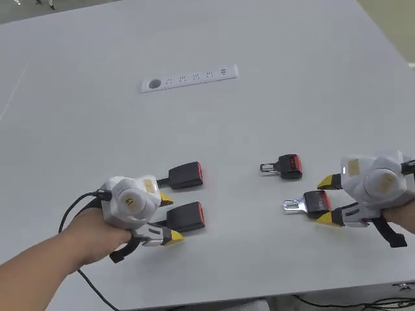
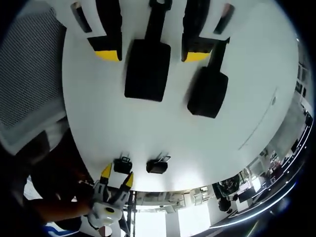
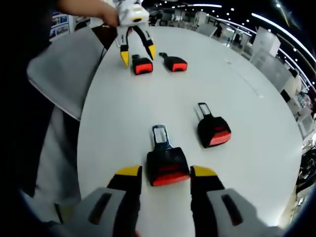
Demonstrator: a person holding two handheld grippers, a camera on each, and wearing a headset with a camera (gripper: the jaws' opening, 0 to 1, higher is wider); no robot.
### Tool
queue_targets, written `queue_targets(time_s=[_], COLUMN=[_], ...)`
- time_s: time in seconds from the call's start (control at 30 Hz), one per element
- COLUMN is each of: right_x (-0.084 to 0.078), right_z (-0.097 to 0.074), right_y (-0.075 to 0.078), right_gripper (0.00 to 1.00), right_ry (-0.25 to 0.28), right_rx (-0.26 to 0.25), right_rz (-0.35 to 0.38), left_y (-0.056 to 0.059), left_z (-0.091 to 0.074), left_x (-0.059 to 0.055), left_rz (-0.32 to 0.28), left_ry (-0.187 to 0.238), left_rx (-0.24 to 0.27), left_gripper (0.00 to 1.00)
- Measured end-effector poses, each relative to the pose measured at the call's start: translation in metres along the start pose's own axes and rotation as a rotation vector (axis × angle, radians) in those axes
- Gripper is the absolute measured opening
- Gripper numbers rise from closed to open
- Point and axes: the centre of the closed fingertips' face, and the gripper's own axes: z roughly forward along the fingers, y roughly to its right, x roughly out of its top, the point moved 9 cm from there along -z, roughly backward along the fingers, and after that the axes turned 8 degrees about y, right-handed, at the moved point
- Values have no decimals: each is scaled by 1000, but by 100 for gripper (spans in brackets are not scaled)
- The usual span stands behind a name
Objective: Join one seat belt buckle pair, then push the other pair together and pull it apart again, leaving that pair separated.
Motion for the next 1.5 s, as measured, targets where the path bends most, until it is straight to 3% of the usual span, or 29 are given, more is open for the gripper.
queue_targets(time_s=[0.17, 0.33, 0.37, 0.67, 0.9, 1.1, 1.3, 1.5], right_x=[1, 0, -1, -2, -2, 2, -2, -4], right_z=[1, 2, 3, 3, 4, 8, 9, 11], right_y=[4, 6, 6, 9, 9, 14, 17, 18], right_gripper=[36, 35, 35, 33, 33, 33, 33, 34], right_ry=[-3, -10, -15, -36, -37, -81, -89, -92], right_rx=[25, 65, 70, 88, 95, 125, 134, 132], right_rz=[4, 10, 7, -4, -18, -38, -37, -28], left_y=[-2, -1, 1, 1, -1, -2, -2, -1], left_z=[3, 8, 8, 8, 9, 10, 12, 12], left_x=[1, 0, 1, 5, 6, 8, 10, 10], left_rz=[12, 69, 68, 142, 154, 163, 174, 157], left_ry=[-16, -65, -57, -95, -105, -119, -143, -167], left_rx=[-34, -96, -106, -118, -136, -144, -153, -132], left_gripper=[43, 35, 34, 33, 33, 33, 33, 33])
